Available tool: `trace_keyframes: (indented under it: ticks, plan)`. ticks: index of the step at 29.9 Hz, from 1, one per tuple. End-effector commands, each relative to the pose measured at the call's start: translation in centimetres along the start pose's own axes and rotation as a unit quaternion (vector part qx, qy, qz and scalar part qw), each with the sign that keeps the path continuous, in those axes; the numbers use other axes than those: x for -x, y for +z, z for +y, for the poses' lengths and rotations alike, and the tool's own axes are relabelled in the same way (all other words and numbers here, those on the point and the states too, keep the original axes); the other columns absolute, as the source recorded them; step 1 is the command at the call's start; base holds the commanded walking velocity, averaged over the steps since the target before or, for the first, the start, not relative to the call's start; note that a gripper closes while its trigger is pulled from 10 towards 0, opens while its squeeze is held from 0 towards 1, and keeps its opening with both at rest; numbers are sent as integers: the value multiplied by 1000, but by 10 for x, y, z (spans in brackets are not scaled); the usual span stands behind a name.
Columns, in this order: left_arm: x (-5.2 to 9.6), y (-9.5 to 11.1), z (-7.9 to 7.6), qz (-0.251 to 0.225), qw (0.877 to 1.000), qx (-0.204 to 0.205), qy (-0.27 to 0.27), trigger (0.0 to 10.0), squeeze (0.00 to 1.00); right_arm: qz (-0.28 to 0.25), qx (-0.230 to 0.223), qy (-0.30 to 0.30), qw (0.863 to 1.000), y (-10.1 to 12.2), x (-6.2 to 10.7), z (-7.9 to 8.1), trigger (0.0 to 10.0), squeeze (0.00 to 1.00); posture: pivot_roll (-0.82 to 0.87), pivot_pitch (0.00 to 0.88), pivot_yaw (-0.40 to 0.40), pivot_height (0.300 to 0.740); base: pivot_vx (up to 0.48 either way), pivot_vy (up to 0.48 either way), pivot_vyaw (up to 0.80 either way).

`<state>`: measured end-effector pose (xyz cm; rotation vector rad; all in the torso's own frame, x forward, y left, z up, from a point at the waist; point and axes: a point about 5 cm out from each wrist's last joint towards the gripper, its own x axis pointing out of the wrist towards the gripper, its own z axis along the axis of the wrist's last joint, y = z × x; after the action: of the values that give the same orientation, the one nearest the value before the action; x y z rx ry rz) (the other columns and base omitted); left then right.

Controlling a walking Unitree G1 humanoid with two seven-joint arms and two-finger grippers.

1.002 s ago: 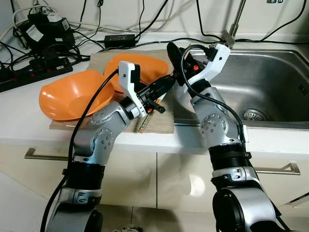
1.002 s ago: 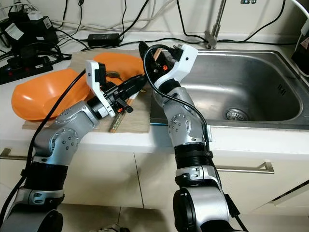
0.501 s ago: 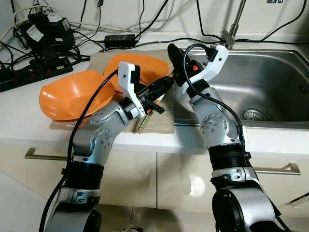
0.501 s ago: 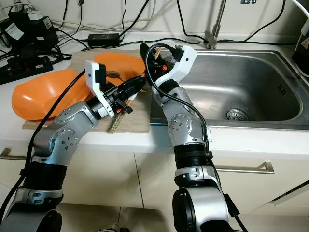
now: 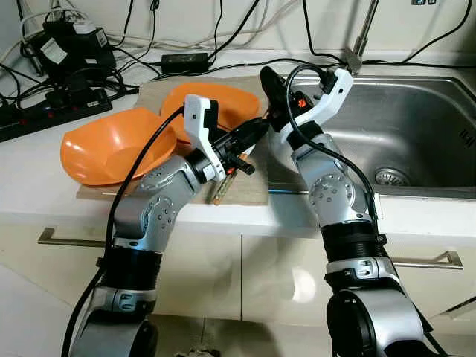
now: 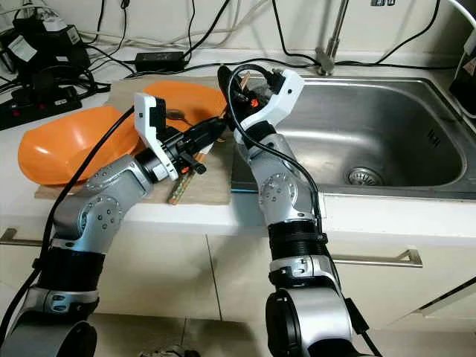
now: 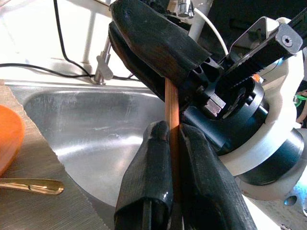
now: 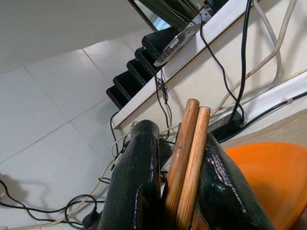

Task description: Kitchen organization

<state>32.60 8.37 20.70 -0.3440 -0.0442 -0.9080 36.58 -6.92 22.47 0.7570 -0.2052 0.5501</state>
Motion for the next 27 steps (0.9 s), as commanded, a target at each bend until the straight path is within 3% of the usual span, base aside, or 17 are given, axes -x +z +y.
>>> trace_keyframes:
  ticks: [1, 3, 4, 5, 11, 12, 13, 26, 27]
  plan:
    - [-8, 22, -15, -38, 997, -29, -52, 0, 0, 2, -2, -59, 998, -4, 8, -18, 0, 0, -23, 0, 76, 740, 0, 0, 0]
    - [-9, 21, -14, -33, 998, -35, -51, 0, 0, 2, -2, -61, 998, -4, 8, -18, 0, 0, -23, 0, 76, 740, 0, 0, 0]
    - [-9, 20, -13, -26, 998, -38, -45, 8588, 0, 3, -1, -61, 998, -4, 8, -19, 0, 0, -23, 0, 77, 740, 0, 0, 0]
    - [-10, 18, -10, -14, 999, -39, -30, 10000, 0, 3, 0, -62, 998, -4, 8, -19, 0, 0, -23, 0, 77, 740, 0, 0, 0]
    - [-11, 18, -7, -9, 999, -52, -16, 10000, 0, 4, 1, -63, 998, -4, 8, -19, 0, 0, -22, 0, 79, 740, 0, 0, 0]
    - [-11, 18, -7, -10, 998, -54, -12, 10000, 169, 4, 1, -63, 998, -4, 8, -19, 0, 0, -22, 0, 79, 740, 0, 0, 0]
    - [-11, 19, -6, -11, 998, -55, -10, 10000, 1000, 4, 2, -64, 998, -4, 8, -19, 0, 0, -22, 0, 79, 740, 0, 0, 0]
    - [-14, 23, -6, -19, 997, -69, -3, 10000, 1000, 3, 12, -65, 998, -4, 8, -19, 0, 0, -23, 0, 81, 740, 0, 0, 0]
    - [-14, 24, -7, -19, 997, -69, -6, 10000, 243, 2, 14, -63, 998, -4, 8, -19, 0, 0, -22, 0, 82, 740, 0, 0, 0]
